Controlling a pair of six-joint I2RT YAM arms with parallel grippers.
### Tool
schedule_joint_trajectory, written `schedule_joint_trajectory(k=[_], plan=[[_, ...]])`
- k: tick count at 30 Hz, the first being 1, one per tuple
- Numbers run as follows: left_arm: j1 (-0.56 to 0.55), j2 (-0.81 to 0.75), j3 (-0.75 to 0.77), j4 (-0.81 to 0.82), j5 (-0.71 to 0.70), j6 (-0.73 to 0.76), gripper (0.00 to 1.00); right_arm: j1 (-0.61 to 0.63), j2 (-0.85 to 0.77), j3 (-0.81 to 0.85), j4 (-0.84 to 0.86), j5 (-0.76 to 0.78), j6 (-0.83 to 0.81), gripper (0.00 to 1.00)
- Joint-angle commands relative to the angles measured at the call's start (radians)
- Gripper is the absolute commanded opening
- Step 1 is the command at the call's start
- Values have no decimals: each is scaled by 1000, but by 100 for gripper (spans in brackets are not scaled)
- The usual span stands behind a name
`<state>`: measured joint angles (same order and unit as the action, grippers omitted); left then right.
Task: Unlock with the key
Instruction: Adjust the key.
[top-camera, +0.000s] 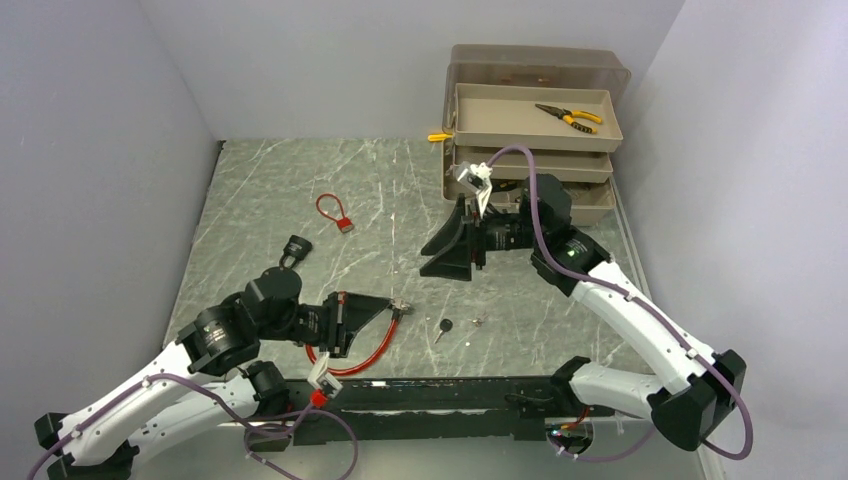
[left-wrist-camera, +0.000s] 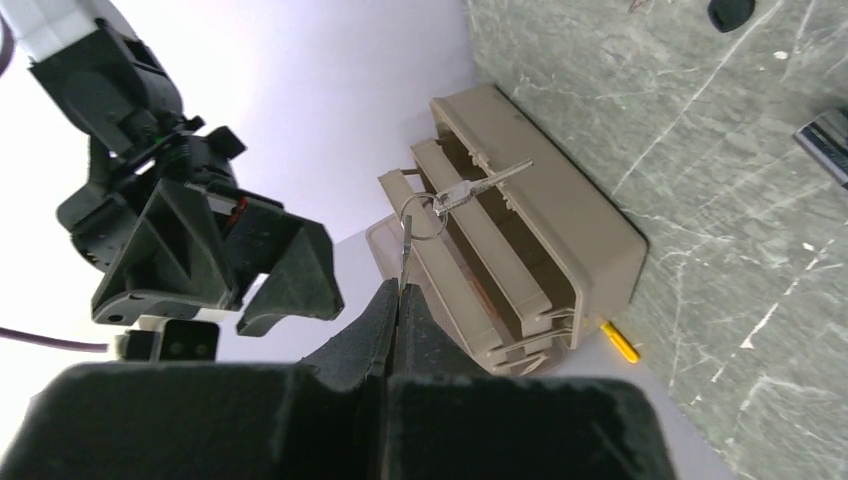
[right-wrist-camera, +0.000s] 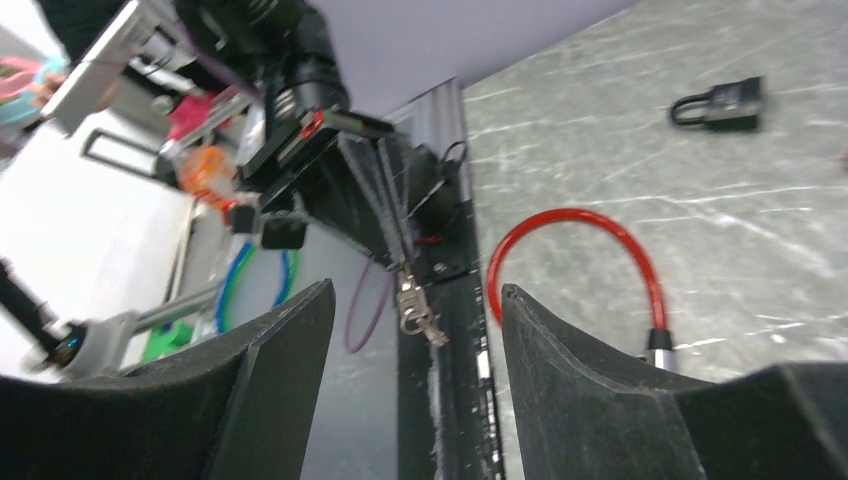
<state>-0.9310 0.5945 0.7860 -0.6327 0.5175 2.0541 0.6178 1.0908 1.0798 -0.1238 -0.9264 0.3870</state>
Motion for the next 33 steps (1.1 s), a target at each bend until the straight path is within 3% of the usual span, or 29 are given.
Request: schedule_joint_trajectory(k=[1,11,22,30,33], plan=[[-3,-12,-3,97,46,344,0,-2,-4,-32,162,-203,76,66],[-4,7,-8,154,58,342,0,47,66,-70,190,-230,117,65],[-4,3,-19,181,54,337,0,93,117,-84,239,-208,148,42],[-4,7,-20,194,50,339,0,117,156,-83,267,-236,174,35],[-3,6,-22,194,48,340,0,119,163,-91,283,-246,190,23]])
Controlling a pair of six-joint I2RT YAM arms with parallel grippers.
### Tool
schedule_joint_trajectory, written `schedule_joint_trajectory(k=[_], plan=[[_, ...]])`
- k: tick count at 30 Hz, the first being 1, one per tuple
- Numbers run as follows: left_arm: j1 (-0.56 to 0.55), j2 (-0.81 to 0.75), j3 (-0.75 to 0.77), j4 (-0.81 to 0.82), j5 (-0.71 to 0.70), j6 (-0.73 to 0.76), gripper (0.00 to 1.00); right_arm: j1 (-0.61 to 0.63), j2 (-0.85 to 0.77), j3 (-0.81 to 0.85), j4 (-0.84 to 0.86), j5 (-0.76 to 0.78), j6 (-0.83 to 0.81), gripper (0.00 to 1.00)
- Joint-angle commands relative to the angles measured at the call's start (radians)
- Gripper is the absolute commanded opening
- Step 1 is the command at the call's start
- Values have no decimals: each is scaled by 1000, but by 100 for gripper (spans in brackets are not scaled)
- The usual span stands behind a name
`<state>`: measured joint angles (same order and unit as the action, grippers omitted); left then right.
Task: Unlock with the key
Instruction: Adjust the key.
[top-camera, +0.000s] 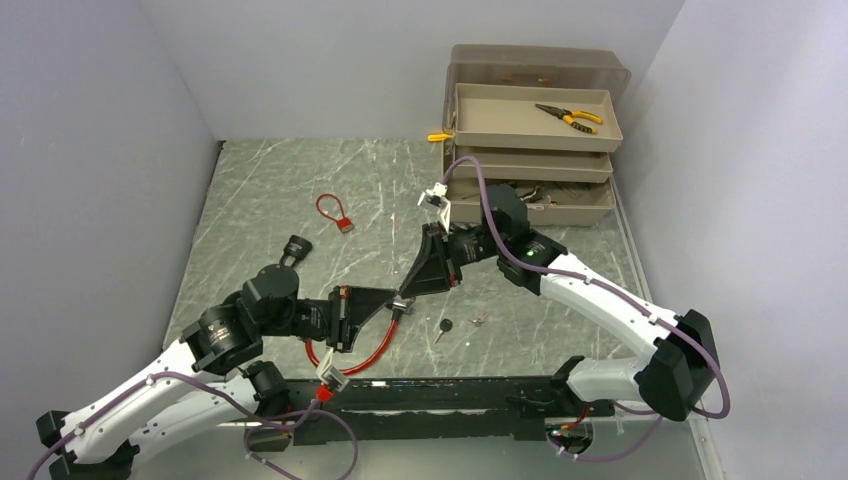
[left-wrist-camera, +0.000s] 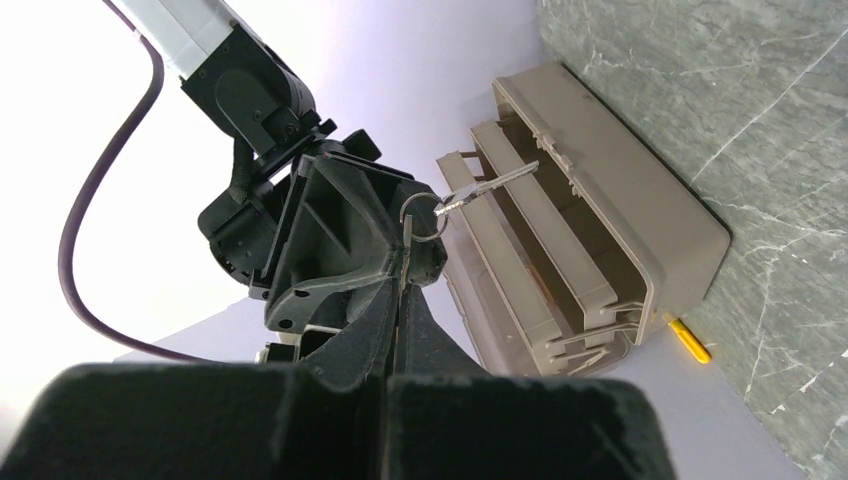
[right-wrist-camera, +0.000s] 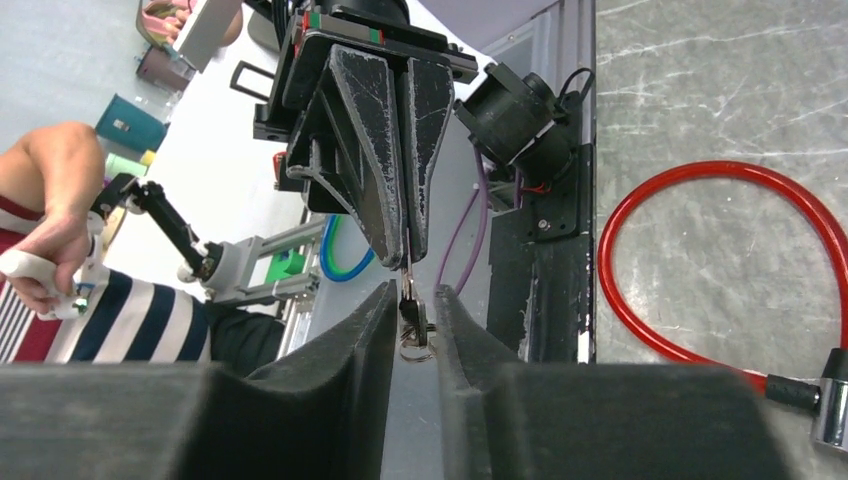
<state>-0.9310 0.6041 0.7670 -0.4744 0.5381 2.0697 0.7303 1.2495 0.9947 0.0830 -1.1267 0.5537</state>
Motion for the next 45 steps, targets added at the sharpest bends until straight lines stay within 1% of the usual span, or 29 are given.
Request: schedule_joint_trajectory(k=[1,3,4,10,14,15,16,17,18,19,21,22,24,26,28,29,31,35,38,42,45], plan=[[-4,-2,-3,37,25,323,0,7,5,-10,83,-47,34,13],[-4,-1,-2,38,23,320,0,6,1,-18,97,-43,42,2],[-4,-1,-2,37,20,320,0,6,-2,-21,97,-40,43,0],[-3,-8,-11,40,7,315,0,1,-22,-39,91,-29,51,0],[-4,-10,-23,55,-13,300,0,-15,-44,-80,165,-18,115,0],[-4,-9,-32,68,-18,294,3,-19,-51,-87,191,-17,139,0],[-3,-10,-39,81,-22,284,14,-22,-57,-92,199,-13,148,0],[-4,-9,-44,87,-24,274,30,-24,-63,-91,198,-6,153,0],[-4,-8,-47,91,-29,264,38,-27,-68,-90,192,2,155,0],[-3,-7,-50,94,-37,253,42,-30,-76,-89,182,10,153,0],[-3,-2,-55,113,-61,186,62,-36,-88,-79,118,29,121,0],[-3,2,-54,118,-85,132,68,-44,-96,-75,78,46,98,0],[-3,12,-40,115,-131,-34,69,-69,-117,-77,12,70,66,0],[-3,33,-11,98,-200,-269,69,-105,-144,-85,-66,103,30,0],[0,83,26,54,-285,-510,67,-137,-185,-97,-152,150,0,0],[13,114,44,4,-301,-602,64,-152,-200,-99,-191,175,-17,0],[70,156,60,-96,-253,-705,61,-166,-229,-104,-261,229,-44,0],[172,242,11,-151,-148,-805,60,-181,-269,-117,-353,296,-67,0],[262,348,11,-165,-65,-846,60,-186,-306,-137,-366,323,-66,0],[369,529,43,-225,37,-831,61,-191,-353,-145,-390,356,-67,0],[393,664,79,-261,88,-792,63,-192,-379,-134,-413,374,-71,0]])
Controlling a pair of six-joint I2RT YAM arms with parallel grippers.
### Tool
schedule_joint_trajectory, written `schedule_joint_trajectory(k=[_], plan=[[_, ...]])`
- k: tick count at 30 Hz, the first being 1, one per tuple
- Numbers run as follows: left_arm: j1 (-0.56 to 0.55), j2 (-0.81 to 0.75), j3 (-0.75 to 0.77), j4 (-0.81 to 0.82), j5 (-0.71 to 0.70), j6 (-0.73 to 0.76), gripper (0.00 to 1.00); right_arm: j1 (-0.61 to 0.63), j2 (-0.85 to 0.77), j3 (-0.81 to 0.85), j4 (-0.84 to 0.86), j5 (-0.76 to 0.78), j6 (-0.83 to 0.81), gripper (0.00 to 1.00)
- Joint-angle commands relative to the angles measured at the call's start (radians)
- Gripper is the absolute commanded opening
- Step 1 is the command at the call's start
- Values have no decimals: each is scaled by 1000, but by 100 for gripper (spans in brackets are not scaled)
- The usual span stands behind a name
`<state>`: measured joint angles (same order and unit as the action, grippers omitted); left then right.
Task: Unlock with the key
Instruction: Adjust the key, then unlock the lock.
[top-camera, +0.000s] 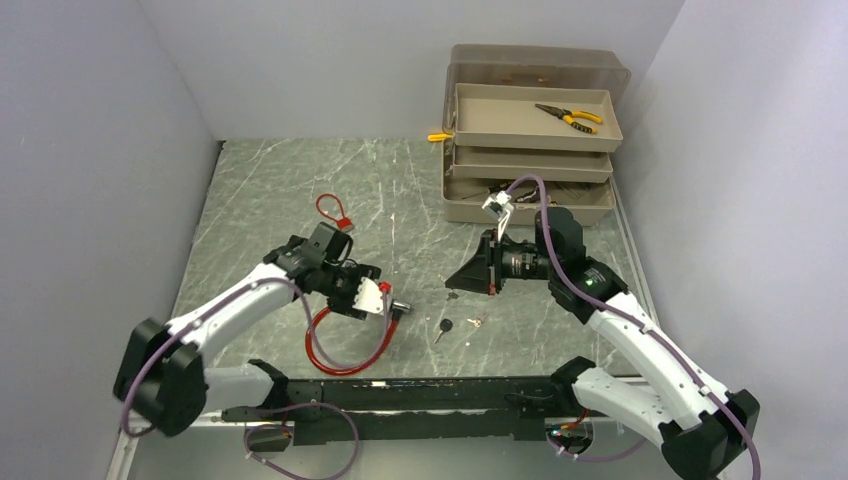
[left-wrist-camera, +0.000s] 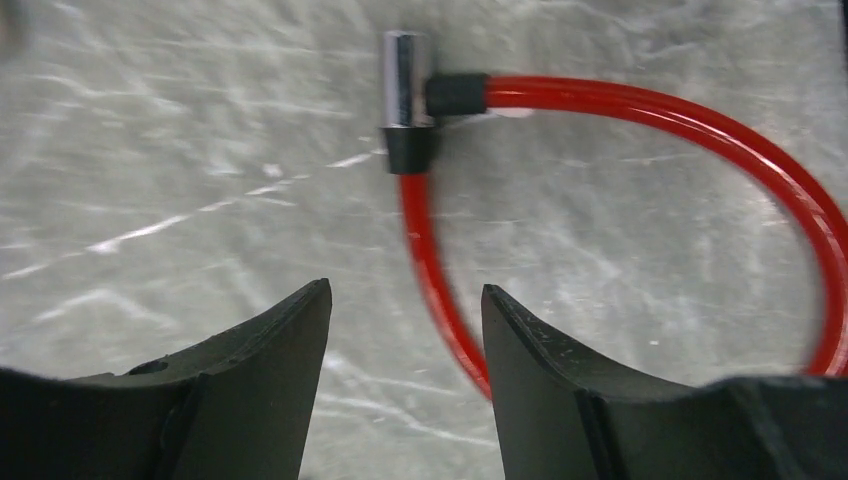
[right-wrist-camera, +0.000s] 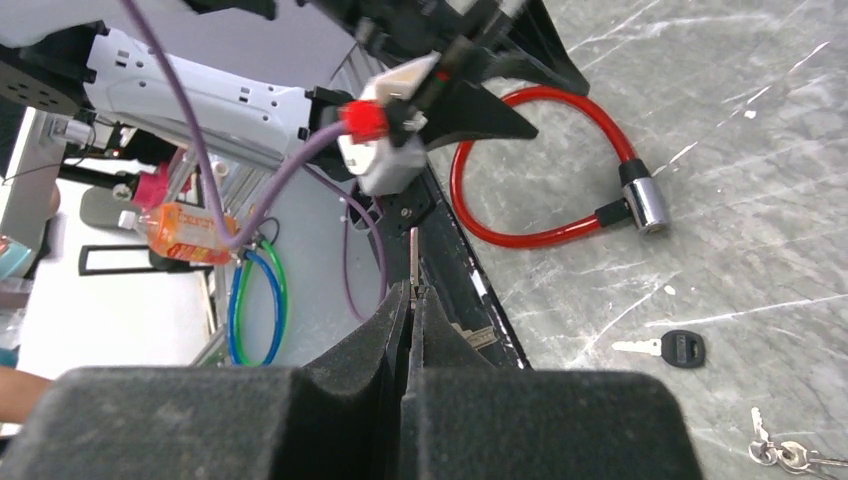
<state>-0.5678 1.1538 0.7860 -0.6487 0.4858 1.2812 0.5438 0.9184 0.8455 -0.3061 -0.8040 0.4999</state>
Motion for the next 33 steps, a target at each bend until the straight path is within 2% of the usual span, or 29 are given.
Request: schedule_joint_trajectory(k=[1,4,7,14,17,24,28,29,31,33], plan=[[30,155,81,-108,150,9,63,-6,-55,19,-30,57,-17,0],[31,284,164,-169,173,35,61,-8,-70,36,-50,68,-17,0],[25,355,187,-150,169,37,59,-8,-81,54,-66,74,-18,0],[-15,409,152,-54,126,23,56,-12,-80,106,-110,92,-41,0],[-34,418,120,52,80,-41,55,-13,-73,140,-143,96,-62,0],[-53,497,158,52,5,-71,51,-17,-62,199,-185,107,-82,0],[-90,517,135,109,-70,-105,39,-18,-56,212,-194,112,-90,0],[-99,515,125,127,-85,-110,33,-19,-52,217,-197,111,-92,0],[-106,492,98,170,-105,-116,13,-19,-47,226,-205,112,-98,0],[-106,455,76,201,-122,-113,0,-21,-43,240,-218,113,-105,0]])
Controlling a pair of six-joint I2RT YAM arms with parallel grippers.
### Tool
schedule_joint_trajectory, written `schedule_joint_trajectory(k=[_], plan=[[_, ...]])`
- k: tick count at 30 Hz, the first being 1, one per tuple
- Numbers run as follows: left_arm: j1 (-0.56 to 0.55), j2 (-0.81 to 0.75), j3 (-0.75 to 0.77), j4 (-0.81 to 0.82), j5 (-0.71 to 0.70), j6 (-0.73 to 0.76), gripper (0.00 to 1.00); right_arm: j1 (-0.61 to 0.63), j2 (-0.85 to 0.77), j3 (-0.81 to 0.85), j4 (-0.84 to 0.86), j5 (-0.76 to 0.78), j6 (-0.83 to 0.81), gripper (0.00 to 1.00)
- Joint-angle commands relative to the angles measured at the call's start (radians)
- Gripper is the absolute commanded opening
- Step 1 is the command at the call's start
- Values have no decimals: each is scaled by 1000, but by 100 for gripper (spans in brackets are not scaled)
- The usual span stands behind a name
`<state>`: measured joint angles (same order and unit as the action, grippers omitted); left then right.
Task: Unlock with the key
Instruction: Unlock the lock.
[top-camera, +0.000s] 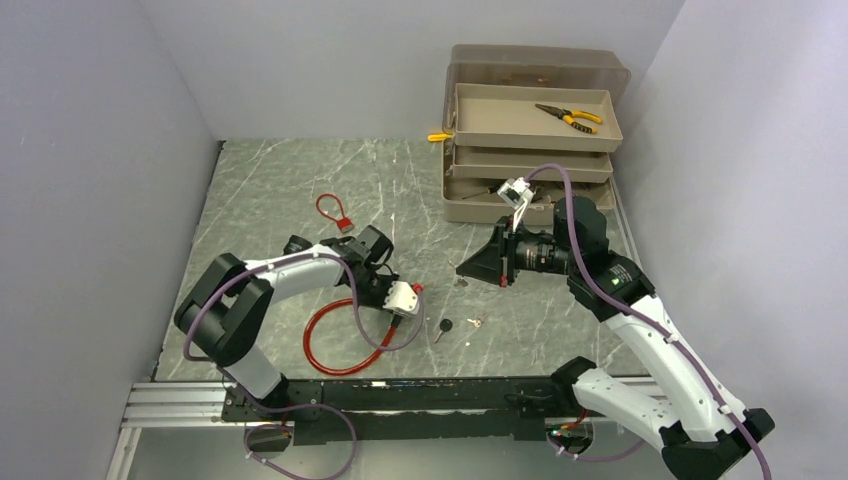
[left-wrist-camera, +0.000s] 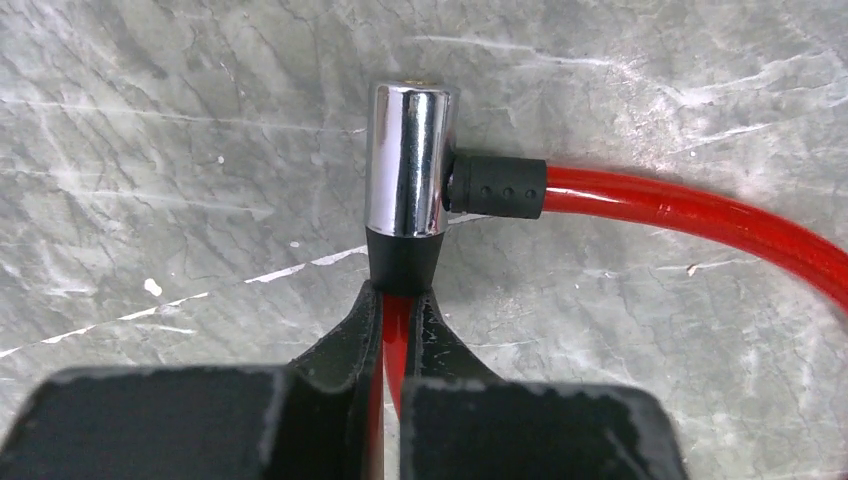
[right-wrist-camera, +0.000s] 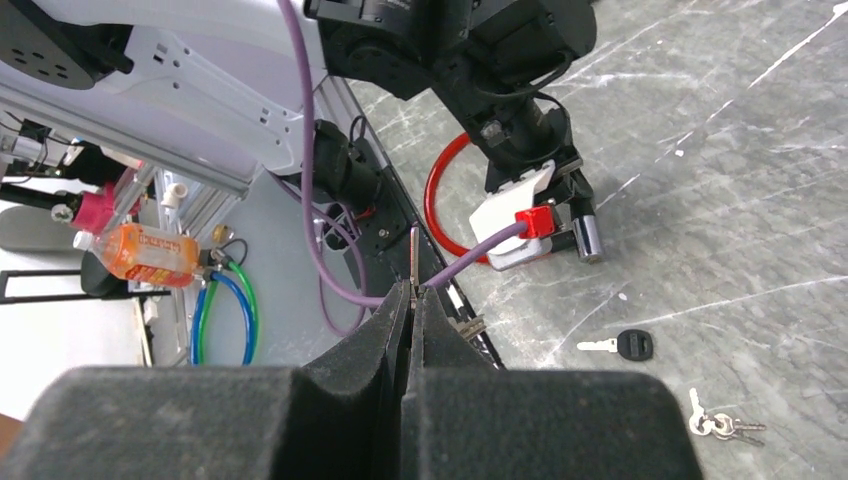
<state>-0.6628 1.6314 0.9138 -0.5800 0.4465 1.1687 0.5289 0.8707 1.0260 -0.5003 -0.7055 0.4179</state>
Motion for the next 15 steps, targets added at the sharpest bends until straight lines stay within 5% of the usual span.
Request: schedule_joint_trajectory(k=[1,15], plan=[[-11,-48,-51,126,-87,-2,0,-7,9,66,-30,14,-28,0],[-16,-625,109,-83,119,215,0,-11,60,58,-35,-58,-12,0]])
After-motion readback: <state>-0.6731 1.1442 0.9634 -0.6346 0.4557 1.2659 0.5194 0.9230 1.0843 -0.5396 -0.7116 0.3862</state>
